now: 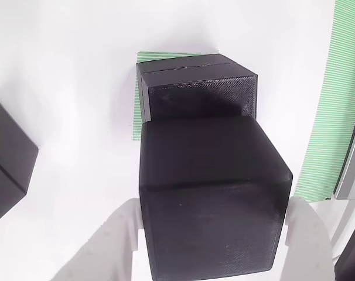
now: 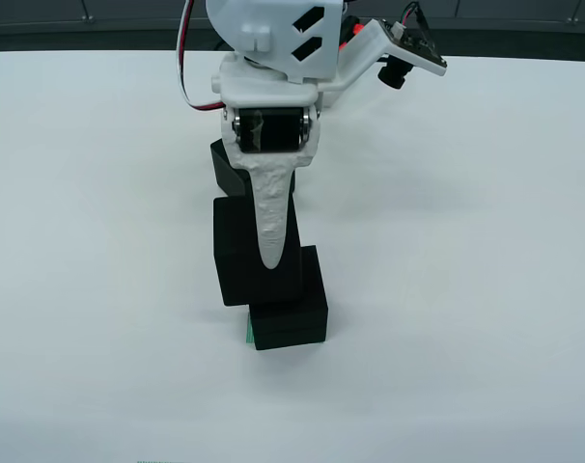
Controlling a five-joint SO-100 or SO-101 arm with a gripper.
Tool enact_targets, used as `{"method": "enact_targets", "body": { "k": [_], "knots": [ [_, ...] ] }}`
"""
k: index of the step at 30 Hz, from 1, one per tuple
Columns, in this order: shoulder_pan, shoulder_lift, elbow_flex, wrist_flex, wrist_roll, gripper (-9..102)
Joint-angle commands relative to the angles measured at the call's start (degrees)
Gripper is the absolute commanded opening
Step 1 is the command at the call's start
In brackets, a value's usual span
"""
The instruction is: Stack 3 Blocks on the chosen place.
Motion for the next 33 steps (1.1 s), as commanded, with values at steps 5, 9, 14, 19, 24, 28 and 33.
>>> {"method": "enact_targets", "body": {
  "k": [5,9,14,19,24,28,33],
  "knots": [
    [-1.7,-0.4,-4.1,-0.4,0.2,16],
    [-2.2,-0.5,-4.0,-0.5,-0.1,18],
    [-3.0,-0.6,-3.2,-0.9,-0.4,21],
    [-3.4,-0.7,-3.1,-1.2,-0.4,25],
    [-4.0,-0.8,-3.0,-1.6,-0.5,28],
    [-4.6,-1.0,-2.1,-1.8,-1.1,32],
    [-4.7,-1.0,-1.6,-1.8,-2.0,33]
  ]
}}
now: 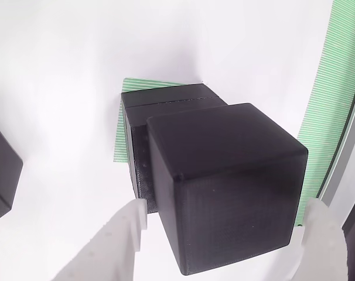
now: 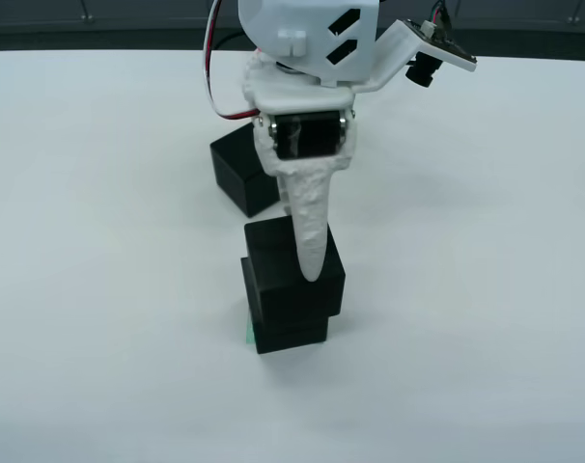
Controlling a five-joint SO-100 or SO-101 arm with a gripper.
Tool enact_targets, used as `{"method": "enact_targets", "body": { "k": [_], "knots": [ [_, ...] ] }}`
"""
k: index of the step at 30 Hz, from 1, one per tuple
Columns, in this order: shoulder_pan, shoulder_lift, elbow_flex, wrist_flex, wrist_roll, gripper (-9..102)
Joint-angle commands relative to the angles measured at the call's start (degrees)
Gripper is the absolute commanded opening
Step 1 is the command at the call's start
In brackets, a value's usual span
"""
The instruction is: Stack 3 Blocks on the chosen place.
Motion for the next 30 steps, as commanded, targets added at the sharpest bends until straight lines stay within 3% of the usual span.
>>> {"method": "enact_targets", "body": {
  "k": [1,11,20,30],
  "knots": [
    [-0.5,0.2,-0.3,-0.8,-0.5,33],
    [1.4,5.4,0.6,1.1,-3.0,33],
    [10.1,12.3,3.8,1.1,-21.0,32],
    [19.6,23.9,18.8,1.1,-43.5,32]
  ]
}}
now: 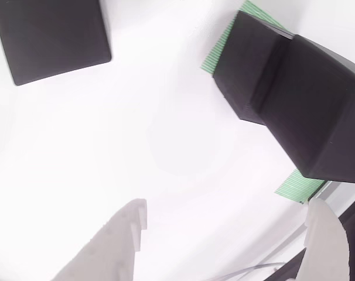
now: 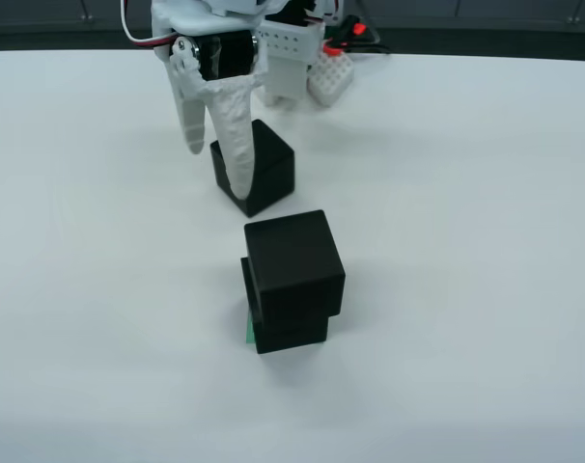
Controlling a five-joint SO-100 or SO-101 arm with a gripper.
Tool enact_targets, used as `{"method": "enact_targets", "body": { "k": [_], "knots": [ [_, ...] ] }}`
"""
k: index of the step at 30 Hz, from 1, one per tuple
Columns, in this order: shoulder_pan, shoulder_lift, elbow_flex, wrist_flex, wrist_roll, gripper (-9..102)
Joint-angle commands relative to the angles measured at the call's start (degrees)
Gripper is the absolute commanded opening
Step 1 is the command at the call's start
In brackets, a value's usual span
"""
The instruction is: Stack 3 Blocks on the chosen place.
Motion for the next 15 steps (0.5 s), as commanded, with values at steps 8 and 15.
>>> {"method": "enact_targets", "body": {
  "k": [8,15],
  "knots": [
    [3.0,11.9,17.6,0.2,-8.5,32],
    [4.0,12.4,24.7,0.2,-12.8,33]
  ]
}}
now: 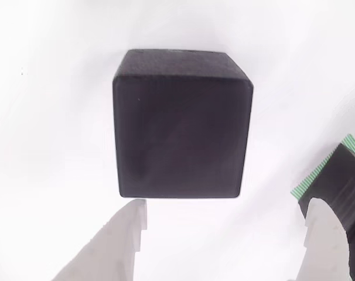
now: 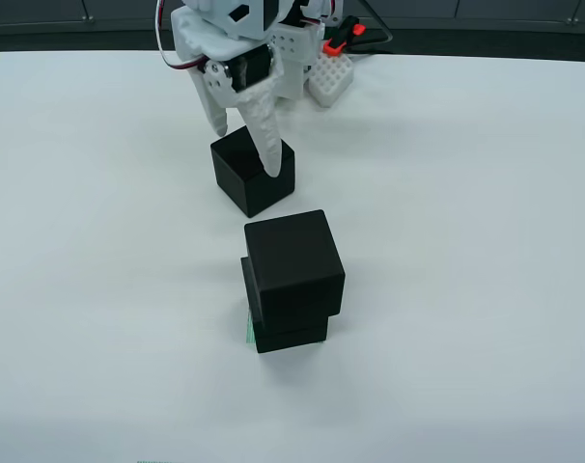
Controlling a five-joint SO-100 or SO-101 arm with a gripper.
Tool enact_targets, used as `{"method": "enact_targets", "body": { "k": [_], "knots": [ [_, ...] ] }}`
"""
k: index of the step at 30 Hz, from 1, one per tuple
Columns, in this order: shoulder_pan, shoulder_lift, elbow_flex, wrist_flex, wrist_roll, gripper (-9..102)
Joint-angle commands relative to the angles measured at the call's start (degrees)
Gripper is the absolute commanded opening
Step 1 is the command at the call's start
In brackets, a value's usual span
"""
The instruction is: Stack 3 Blocks on the chosen place.
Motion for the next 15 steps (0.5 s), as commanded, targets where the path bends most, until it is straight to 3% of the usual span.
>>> {"method": "enact_targets", "body": {
  "k": [1,15],
  "knots": [
    [1.4,1.7,1.5,0.2,-2.0,33],
    [5.4,1.5,4.6,0.2,-6.0,35]
  ]
}}
